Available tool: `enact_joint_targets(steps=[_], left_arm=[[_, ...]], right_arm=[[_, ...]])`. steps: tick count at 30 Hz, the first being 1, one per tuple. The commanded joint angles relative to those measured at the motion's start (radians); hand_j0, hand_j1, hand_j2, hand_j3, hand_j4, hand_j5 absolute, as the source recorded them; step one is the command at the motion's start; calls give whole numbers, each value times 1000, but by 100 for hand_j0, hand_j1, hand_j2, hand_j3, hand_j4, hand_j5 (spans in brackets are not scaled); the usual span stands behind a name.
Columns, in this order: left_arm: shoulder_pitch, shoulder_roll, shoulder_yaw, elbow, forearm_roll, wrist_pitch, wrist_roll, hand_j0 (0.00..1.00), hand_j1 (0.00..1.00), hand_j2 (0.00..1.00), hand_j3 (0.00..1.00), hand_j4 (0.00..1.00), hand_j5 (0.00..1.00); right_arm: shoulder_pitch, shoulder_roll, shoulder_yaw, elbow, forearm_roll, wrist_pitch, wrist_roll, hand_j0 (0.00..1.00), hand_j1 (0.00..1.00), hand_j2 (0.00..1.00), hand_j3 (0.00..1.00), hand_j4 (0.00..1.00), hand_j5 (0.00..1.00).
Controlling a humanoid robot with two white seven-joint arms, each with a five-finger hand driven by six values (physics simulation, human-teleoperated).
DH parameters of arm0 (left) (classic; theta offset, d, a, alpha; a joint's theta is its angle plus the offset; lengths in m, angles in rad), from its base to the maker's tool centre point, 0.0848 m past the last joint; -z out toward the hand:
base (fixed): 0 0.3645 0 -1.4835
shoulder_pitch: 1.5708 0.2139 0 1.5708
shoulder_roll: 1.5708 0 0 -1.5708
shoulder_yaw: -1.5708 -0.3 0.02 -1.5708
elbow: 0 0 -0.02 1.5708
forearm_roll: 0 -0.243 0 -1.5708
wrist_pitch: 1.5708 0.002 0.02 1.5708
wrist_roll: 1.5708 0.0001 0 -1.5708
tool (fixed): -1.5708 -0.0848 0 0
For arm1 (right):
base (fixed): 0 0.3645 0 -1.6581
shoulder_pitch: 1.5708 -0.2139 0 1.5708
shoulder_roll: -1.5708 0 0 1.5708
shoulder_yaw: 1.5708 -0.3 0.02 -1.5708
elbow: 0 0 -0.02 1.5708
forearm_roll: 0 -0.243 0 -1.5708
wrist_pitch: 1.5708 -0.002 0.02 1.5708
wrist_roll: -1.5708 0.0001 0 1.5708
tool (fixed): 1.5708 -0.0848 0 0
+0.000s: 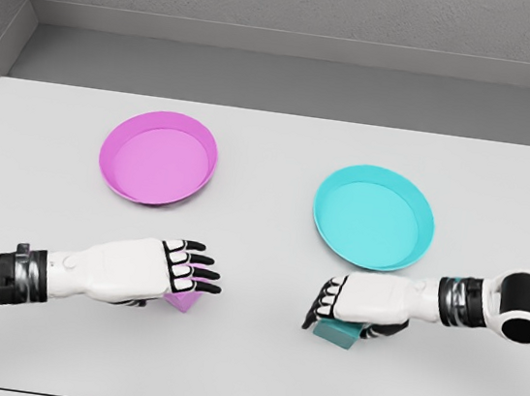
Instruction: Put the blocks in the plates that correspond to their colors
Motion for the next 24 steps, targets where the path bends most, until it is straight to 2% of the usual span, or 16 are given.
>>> enact_joint_targets(steps=[1,6,11,24], left_arm=[[0,1,1,0,7,0,-2,100,100,100,100,100,100],[-2,-4,9,1,5,0,-2,100,100,100,100,100,100],[-6,-7,10,9,5,0,-2,100,100,100,100,100,100],[-6,-12,10,34,7,0,0,100,100,100,100,100,100]], right_arm=[[0,0,-1,1,-5,1,2,77,77,77,77,77,77],[0,0,-1,3,-5,1,0,70,70,70,70,70,70],[0,0,-7,3,-5,1,0,69,69,69,69,69,69],[-52,0,-16,3,-11,1,-7,68,68,68,68,68,68]])
